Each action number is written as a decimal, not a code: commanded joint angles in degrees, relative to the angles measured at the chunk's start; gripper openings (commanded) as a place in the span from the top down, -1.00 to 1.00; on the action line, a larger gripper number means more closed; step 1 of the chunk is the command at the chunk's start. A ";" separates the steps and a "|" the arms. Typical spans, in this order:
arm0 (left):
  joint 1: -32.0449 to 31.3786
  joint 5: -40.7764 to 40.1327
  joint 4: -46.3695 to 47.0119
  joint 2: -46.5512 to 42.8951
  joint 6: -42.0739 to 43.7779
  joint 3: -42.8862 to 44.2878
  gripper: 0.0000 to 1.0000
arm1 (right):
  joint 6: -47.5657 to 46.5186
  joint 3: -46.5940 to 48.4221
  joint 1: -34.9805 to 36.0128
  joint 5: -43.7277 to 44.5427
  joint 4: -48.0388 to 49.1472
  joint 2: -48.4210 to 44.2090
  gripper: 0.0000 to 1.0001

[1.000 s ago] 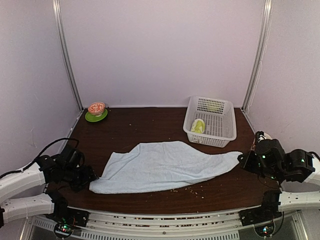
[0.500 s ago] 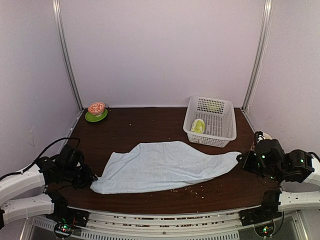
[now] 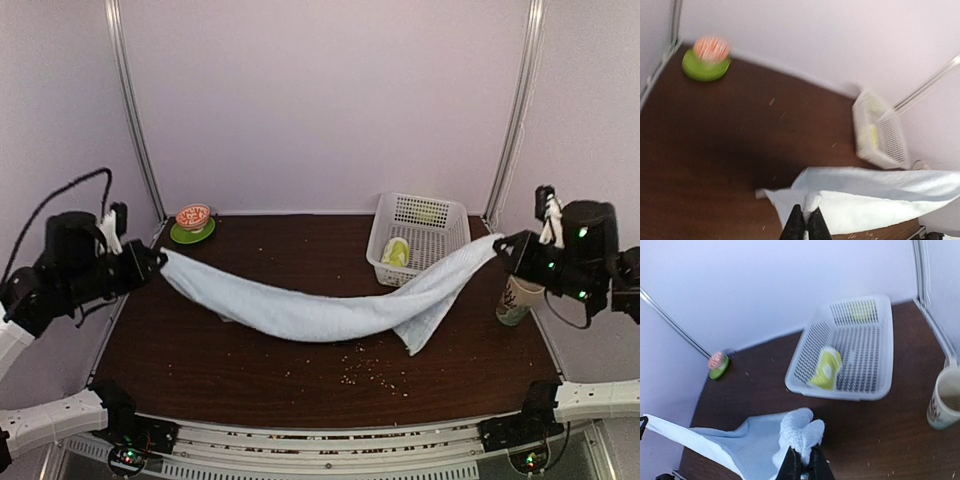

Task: Roll the towels
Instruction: Flatten out the towel at the center of the board.

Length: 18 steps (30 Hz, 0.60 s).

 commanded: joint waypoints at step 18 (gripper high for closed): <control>-0.18 11.27 11.89 -11.70 32.09 20.43 1.00 | -25.17 33.77 -1.66 -10.03 1.14 7.08 1.00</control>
